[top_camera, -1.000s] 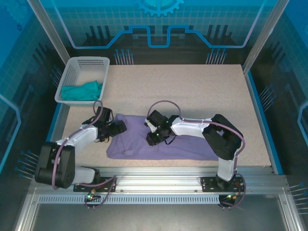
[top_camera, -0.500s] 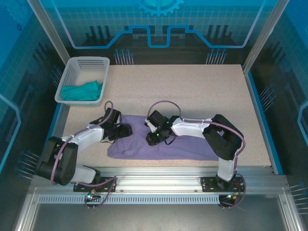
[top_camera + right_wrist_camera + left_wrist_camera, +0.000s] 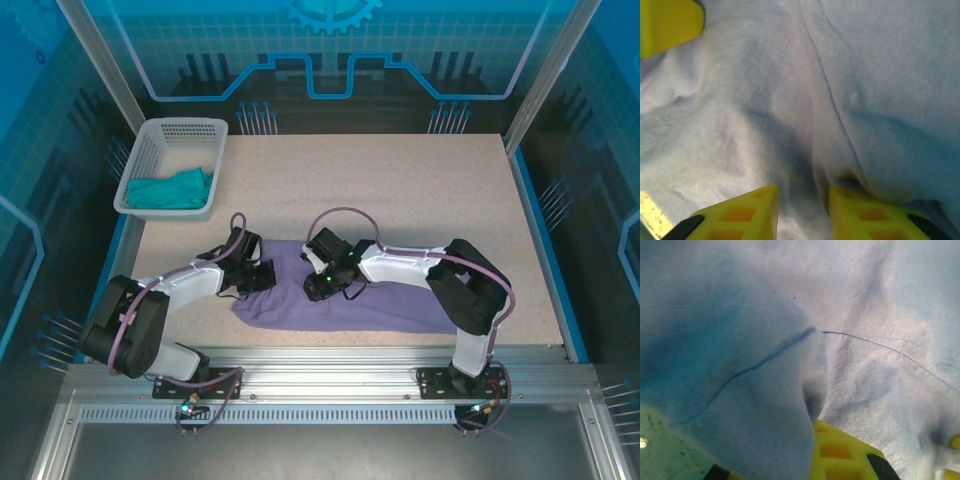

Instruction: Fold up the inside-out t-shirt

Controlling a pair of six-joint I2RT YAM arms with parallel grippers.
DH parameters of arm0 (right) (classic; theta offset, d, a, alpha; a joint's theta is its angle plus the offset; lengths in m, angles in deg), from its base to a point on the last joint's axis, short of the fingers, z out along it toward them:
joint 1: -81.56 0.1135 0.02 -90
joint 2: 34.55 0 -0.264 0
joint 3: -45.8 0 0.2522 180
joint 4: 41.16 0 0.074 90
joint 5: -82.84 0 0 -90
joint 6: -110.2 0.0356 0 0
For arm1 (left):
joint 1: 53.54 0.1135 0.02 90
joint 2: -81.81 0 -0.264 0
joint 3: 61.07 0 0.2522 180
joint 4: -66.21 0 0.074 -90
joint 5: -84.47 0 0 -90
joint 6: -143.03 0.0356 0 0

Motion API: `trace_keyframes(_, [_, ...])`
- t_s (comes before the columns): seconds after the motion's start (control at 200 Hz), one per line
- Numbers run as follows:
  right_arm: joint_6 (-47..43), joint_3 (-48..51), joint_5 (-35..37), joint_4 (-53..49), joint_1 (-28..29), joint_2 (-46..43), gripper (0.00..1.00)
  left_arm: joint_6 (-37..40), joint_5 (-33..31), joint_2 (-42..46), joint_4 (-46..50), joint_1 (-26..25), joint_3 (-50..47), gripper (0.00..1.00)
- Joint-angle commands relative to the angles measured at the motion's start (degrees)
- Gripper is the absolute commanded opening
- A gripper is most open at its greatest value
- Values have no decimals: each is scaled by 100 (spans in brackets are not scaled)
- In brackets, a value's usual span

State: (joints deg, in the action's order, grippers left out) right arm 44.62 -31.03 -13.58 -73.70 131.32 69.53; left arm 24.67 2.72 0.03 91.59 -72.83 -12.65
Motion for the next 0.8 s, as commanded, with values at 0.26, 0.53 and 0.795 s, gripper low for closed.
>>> trace_keyframes(0.26, [-472, 755, 52, 323, -843, -1792, 44, -5, -1044, 1046, 1322, 985, 453, 0])
trace_keyframes(0.53, [-294, 928, 92, 193, -2063, -2108, 46, 897, -2352, 1001, 3500, 1419, 2289, 0])
trace_keyframes(0.795, [-324, 435, -585, 188, -2154, -1307, 44, 2405, -5090, 64, 5032, 1533, 4042, 0])
